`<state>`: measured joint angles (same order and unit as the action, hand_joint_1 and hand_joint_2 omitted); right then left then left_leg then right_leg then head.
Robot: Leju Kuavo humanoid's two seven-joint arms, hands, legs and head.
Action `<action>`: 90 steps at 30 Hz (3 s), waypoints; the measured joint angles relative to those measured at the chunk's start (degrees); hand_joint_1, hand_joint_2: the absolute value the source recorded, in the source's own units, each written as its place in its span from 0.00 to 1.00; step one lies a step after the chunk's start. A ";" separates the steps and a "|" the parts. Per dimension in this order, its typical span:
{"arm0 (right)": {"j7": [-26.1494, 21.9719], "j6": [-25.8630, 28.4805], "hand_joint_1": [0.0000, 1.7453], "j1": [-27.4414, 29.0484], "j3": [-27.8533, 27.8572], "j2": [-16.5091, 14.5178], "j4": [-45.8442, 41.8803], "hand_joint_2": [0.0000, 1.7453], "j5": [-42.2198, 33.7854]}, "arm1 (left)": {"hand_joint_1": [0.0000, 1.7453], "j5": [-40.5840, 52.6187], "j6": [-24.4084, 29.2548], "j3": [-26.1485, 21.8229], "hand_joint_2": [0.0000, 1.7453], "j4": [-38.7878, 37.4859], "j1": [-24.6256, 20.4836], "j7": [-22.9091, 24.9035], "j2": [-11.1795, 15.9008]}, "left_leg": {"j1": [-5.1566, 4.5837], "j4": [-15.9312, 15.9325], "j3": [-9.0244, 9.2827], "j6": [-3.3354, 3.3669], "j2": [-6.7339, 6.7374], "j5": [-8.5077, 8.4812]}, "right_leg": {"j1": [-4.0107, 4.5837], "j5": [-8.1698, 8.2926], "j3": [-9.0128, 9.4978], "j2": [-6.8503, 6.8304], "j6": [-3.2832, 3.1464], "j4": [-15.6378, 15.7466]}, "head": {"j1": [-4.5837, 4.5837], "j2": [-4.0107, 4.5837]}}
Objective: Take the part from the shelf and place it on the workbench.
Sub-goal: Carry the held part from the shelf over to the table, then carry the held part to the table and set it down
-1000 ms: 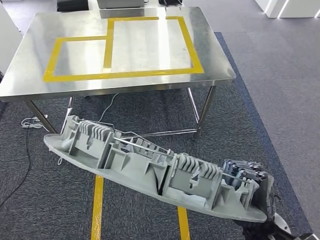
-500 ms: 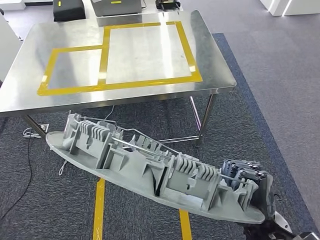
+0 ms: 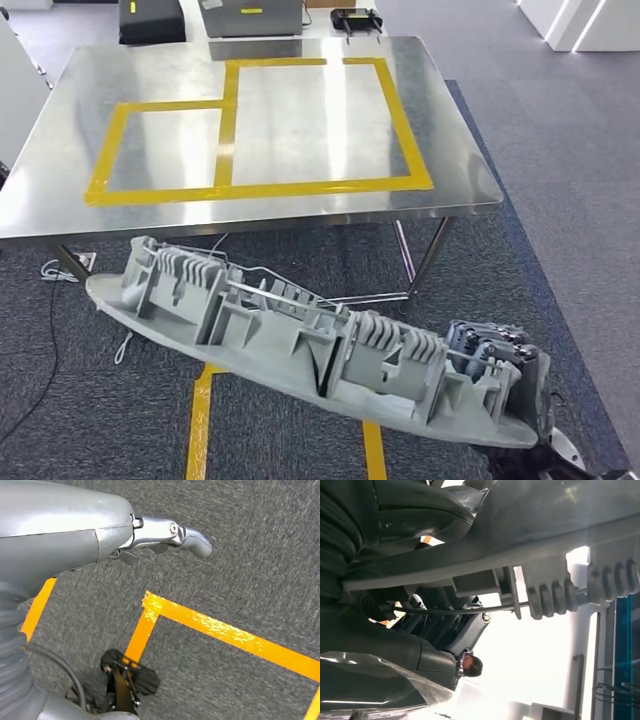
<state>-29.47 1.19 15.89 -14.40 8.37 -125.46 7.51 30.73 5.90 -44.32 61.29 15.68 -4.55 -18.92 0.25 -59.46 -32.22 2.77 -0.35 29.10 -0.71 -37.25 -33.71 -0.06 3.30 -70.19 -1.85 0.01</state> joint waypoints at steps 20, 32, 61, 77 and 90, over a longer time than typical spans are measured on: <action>0.04 0.02 1.00 0.24 0.09 -0.04 -0.01 1.00 0.03 | 0.00 0.02 -0.04 0.08 1.00 0.04 -0.06 0.00 0.12 | 0.33 -11.92 -4.99 -3.54 -0.11 7.30 | 0.14 6.67 3.90 0.15 -3.12 11.87 | 0.31 -0.01; -0.01 0.01 1.00 0.05 0.02 -0.04 -0.02 1.00 0.00 | 0.00 0.00 0.00 -0.03 1.00 0.02 -0.02 0.02 0.01 | 0.30 -0.18 -0.02 -0.23 0.05 0.34 | 0.00 -1.12 -1.71 0.12 0.15 -1.87 | -0.35 -0.01; 0.02 -0.02 1.00 0.12 0.02 -0.07 0.00 1.00 0.03 | 0.00 0.00 0.04 -0.05 1.00 0.04 0.02 0.02 -0.05 | 0.19 -0.45 0.61 -0.44 0.10 0.68 | 0.05 1.60 1.74 0.10 0.04 3.89 | -0.16 -0.01; 0.03 0.00 1.00 0.16 0.09 -0.07 0.02 1.00 0.03 | 0.00 0.00 0.00 -0.02 1.00 0.02 0.01 0.02 0.07 | -0.11 1.19 4.02 -1.17 0.09 3.05 | 0.53 9.39 -0.78 0.11 -1.82 10.94 | 0.18 -0.01; 0.03 0.00 1.00 0.14 0.09 -0.07 0.02 1.00 0.03 | 0.00 0.00 -0.01 -0.03 1.00 0.02 -0.01 0.02 0.05 | -0.09 2.13 4.77 -2.05 0.10 3.14 | 0.59 9.01 -0.26 0.03 -2.19 10.95 | 0.16 -0.01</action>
<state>-29.44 1.18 16.03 -14.32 8.31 -125.44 7.54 30.73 5.89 -44.35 61.31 15.67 -4.52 -18.86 0.16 -57.33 -27.45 0.73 -0.25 32.24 -0.12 -28.24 -33.97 -0.03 1.11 -59.25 -1.69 0.00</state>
